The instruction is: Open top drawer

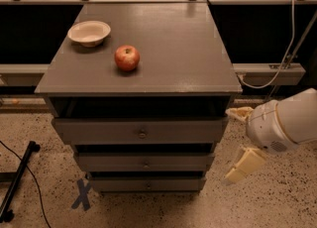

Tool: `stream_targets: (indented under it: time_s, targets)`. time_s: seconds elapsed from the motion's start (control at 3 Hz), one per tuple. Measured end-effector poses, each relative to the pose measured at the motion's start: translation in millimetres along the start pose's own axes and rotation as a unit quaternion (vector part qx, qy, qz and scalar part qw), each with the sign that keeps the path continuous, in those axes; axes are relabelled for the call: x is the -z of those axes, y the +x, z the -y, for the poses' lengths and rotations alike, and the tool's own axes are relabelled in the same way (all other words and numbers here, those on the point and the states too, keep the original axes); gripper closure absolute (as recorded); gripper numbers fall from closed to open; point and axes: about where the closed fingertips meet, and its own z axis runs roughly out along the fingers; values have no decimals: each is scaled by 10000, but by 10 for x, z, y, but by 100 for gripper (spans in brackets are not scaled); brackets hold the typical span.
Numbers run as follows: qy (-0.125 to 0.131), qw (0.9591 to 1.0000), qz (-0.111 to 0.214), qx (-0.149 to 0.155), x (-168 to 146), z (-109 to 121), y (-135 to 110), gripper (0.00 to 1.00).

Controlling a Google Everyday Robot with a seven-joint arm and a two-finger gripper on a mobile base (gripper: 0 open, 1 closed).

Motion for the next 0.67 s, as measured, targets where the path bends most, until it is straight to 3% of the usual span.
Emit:
stream_targets:
  time_s: [0.33,0.67]
  targets:
    - [224,9997,-13,-8,32,138,-21,0]
    - [-559,9983,97,-159,-249,-55,-59,0]
